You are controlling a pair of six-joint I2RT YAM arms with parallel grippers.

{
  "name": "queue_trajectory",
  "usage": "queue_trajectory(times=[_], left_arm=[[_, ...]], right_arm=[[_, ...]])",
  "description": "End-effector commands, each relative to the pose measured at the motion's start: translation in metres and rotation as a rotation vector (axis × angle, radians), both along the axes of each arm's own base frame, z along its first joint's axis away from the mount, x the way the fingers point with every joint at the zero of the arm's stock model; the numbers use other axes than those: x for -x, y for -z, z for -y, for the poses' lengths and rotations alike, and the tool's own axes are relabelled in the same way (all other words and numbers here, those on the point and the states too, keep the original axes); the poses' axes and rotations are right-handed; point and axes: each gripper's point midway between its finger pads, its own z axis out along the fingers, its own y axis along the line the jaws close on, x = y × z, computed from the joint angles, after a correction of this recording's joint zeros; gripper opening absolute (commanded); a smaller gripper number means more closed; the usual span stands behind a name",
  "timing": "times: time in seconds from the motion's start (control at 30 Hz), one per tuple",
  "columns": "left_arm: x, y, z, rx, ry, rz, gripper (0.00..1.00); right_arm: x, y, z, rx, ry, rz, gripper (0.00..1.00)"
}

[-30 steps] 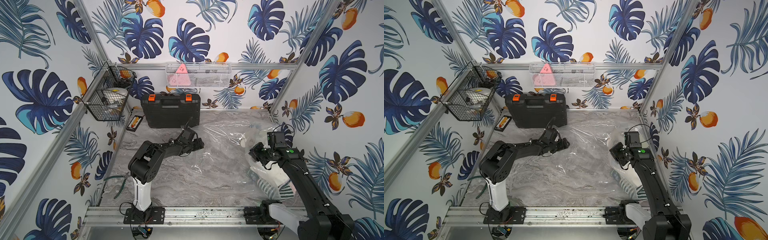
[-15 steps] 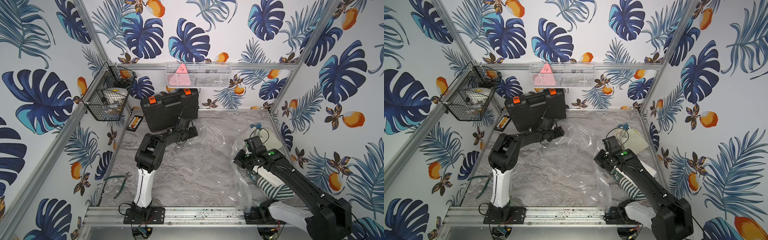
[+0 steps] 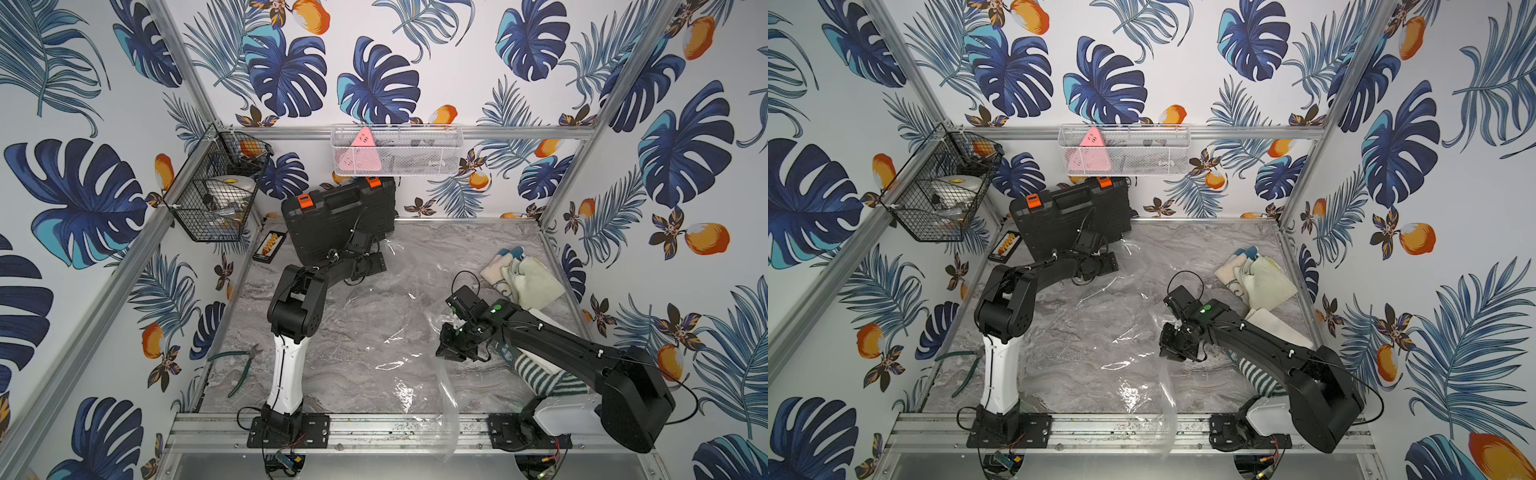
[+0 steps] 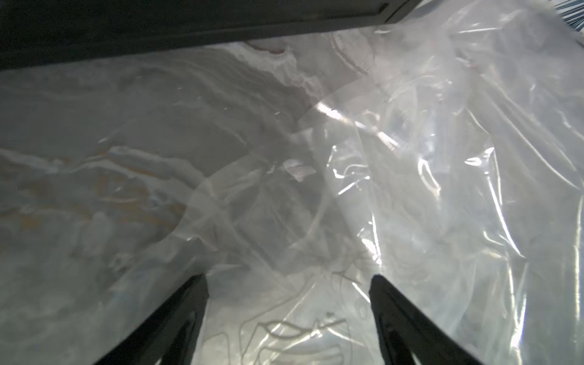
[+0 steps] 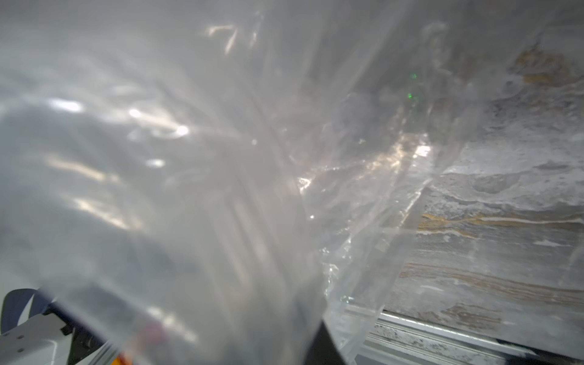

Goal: Place the folded towel into the vacuum bag
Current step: Adjust the vacuum bag at the center of the board.

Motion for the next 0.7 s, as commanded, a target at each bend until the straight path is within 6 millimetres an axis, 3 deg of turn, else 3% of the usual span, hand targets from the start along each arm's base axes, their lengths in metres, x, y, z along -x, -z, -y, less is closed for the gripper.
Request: queue_trajectory(times=[0.0,0.13,0.2,0.33,0.43,0.53,0.67], left_arm=[[0.046,0.021,-0.015,-0.062,0.013,-0.162,0.86],[0.060,0.023,-0.021,-0.078,0.009,-0.176,0.87],[0.061,0.008,-0.016,-0.047,0.020,-0.164,0.87],[0.081,-0.053,-0.002,0.018,0.066,-0.080,0.88],[0.116,-0.072,-0.010,0.031,0.068,-0.081,0.89],[0.157,-0.069,-0.032,-0.008,0.036,-0.115,0.92],[0.207,-0.046,-0.063,-0.093,-0.030,-0.209,0.95]], right_arm=[[-0.002,-0.011,0.015,0.092,-0.065,0.052,0.49],[-0.025,-0.042,0.035,0.156,-0.039,0.175,0.61],[-0.031,-0.044,0.036,0.150,-0.027,0.182,0.62],[-0.046,-0.030,0.034,0.121,0.041,0.173,0.48],[-0.063,-0.019,0.043,0.080,0.149,0.155,0.33],[-0.078,-0.011,0.059,0.055,0.252,0.144,0.21],[-0.092,-0.010,0.077,0.077,0.299,0.160,0.18]])
